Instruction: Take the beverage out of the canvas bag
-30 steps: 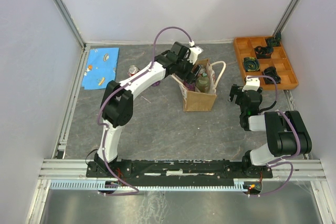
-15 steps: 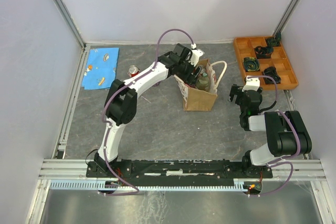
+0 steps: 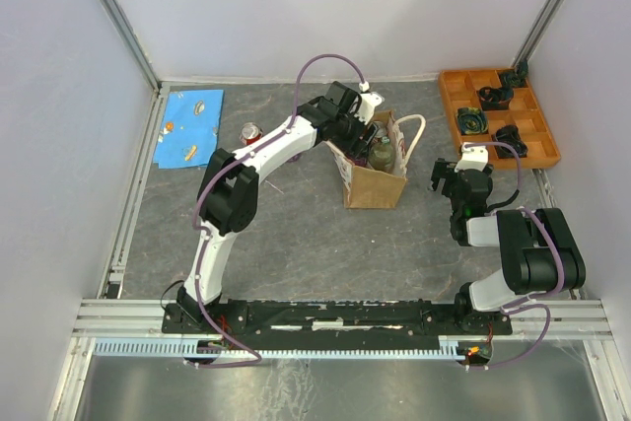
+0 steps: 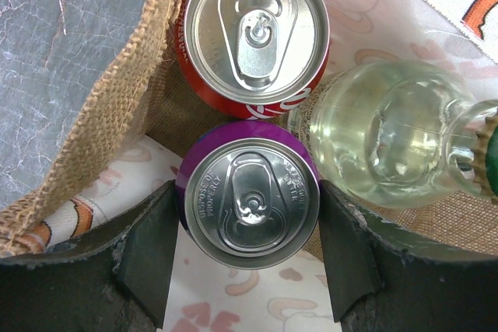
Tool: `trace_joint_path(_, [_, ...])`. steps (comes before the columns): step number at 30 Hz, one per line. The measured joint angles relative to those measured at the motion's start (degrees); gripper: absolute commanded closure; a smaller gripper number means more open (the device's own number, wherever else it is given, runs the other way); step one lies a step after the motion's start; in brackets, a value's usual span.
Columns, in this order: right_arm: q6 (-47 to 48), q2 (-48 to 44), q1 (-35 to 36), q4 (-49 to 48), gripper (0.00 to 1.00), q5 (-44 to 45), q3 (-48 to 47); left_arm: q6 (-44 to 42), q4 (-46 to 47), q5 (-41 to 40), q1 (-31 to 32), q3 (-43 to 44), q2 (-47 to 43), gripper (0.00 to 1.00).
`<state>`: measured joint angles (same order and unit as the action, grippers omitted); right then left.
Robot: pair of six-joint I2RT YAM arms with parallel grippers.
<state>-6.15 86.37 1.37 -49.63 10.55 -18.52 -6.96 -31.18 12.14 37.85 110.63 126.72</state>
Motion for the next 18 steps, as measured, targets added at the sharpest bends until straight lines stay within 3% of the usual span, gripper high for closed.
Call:
trace_joint_path(10, [0.0, 0.0, 0.0, 0.0, 0.01, 0.02, 0.0, 0.09, -2.58, -0.02, 0.02, 2.29, -0.9, 0.97])
trace_joint_path(18, [0.0, 0.0, 0.0, 0.0, 0.01, 0.0, 0.0, 1.31, -3.19, -0.02, -0.15, 7.1, -8.9, 0.97])
